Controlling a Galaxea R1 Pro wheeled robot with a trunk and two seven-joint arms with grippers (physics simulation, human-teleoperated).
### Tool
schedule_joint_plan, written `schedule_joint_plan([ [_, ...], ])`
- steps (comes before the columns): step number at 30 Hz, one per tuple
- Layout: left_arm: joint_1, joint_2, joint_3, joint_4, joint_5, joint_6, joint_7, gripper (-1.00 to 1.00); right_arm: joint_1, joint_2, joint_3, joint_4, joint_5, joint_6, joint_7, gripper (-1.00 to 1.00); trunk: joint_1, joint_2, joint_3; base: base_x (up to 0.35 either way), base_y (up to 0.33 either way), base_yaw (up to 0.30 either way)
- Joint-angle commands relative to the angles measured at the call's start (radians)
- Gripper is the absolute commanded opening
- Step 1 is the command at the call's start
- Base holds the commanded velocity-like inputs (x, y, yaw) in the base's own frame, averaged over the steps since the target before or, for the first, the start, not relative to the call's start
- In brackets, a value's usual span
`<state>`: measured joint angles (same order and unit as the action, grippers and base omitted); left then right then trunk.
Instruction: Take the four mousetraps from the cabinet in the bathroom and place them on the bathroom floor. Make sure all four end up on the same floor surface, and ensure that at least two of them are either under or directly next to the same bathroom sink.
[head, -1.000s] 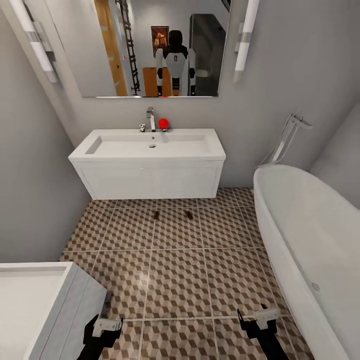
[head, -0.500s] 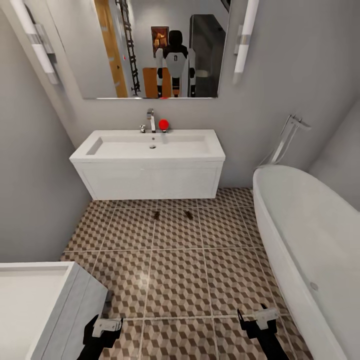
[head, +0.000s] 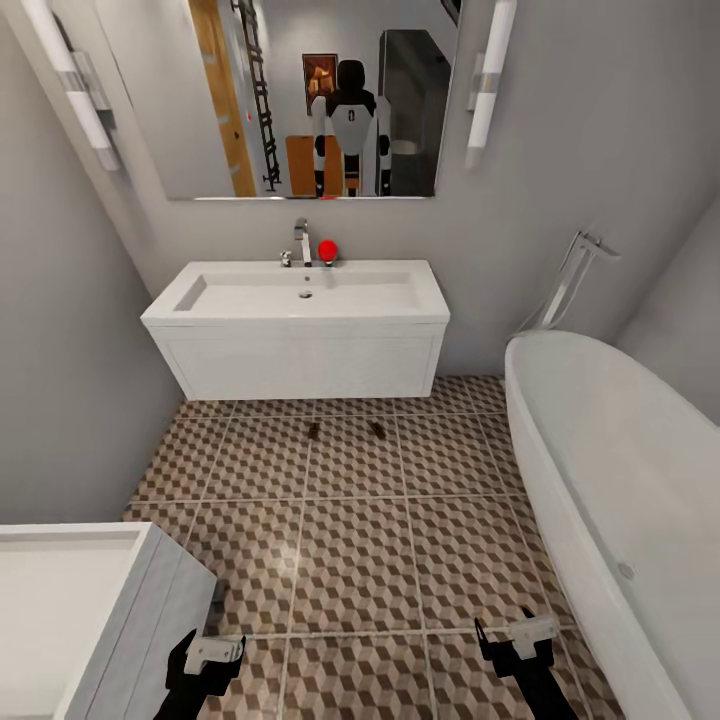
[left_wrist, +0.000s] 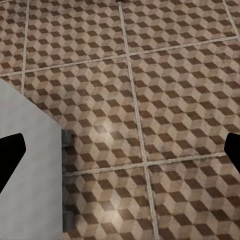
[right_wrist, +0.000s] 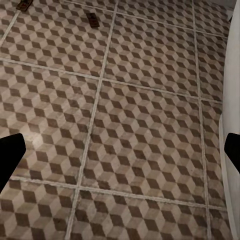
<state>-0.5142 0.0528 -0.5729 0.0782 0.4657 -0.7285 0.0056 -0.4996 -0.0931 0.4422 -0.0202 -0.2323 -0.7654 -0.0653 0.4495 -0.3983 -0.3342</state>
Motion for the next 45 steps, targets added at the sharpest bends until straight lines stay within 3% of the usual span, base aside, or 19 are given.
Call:
schedule_joint_plan([
  [1, -0.001, -0.001, -0.008, 0.003, 0.005, -0.005, 0.001, 1.0, 0.0, 0.0, 0.009, 0.0, -0.002, -0.002, -0.007, 1.0, 0.0, -0.002, -0.002, 0.0, 0.0, 0.0],
  [45, -0.001, -0.008, -0.008, 0.002, 0.006, -0.002, 0.001, 1.0, 0.0, 0.001, 0.009, -0.001, -0.002, -0.002, -0.007, 1.0, 0.0, -0.002, -0.002, 0.0, 0.0, 0.0],
])
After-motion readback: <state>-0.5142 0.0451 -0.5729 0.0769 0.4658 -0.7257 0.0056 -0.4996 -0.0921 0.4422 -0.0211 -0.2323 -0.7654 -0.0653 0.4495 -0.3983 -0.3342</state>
